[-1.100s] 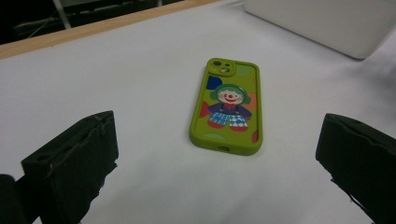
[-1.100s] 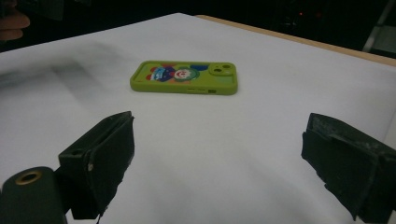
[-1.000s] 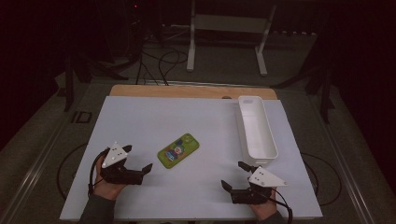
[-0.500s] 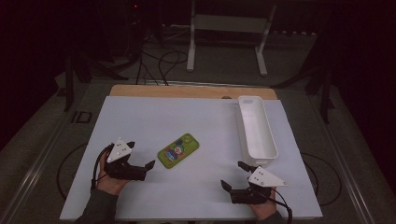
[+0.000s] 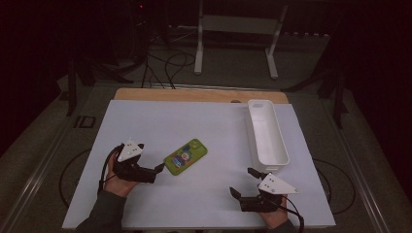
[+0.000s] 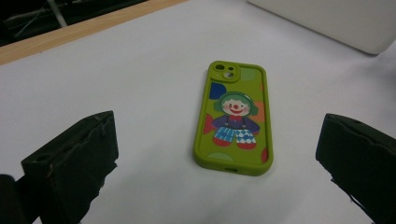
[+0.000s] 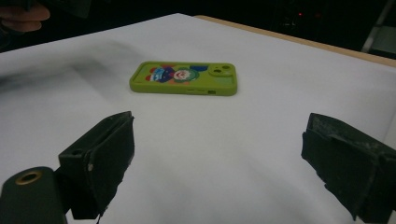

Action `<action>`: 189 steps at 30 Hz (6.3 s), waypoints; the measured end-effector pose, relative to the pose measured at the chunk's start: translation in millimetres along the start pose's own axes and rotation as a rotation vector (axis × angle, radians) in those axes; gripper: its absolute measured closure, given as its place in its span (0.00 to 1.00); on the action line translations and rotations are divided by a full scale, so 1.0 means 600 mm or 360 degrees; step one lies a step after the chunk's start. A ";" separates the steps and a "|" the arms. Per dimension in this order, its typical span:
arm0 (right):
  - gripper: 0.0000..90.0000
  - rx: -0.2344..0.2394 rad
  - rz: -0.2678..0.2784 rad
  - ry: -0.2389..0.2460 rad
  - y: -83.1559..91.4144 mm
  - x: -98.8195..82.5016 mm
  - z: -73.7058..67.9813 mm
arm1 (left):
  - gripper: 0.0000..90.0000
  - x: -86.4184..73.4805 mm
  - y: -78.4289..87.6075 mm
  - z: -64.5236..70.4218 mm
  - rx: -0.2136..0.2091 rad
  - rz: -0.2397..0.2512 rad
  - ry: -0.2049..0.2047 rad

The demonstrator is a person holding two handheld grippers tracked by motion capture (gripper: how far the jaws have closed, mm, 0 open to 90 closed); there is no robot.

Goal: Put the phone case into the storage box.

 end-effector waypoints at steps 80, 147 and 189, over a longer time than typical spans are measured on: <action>0.10 0.0003 -0.0013 0.0002 -0.005 -0.002 -0.001 | 0.00 -0.008 -0.100 0.021 -0.0035 -0.0384 -0.0133; 0.10 0.0000 -0.0017 0.0003 -0.004 -0.003 0.000 | 0.00 -0.032 -0.152 0.063 -0.0148 -0.0546 -0.0209; 0.10 -0.0003 -0.0019 0.0001 -0.004 -0.004 0.001 | 0.17 -0.040 -0.170 0.073 -0.0119 -0.0592 -0.0271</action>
Point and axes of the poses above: each handheld gripper's, and its own axes: y roughly backward along the jaws, x roughly out of its top, z roughly to its right, the point moved 8 cm from there along -y, roughly forward along the jaws, and after that the axes turned 12 degrees about x, right-handed, at the moved point
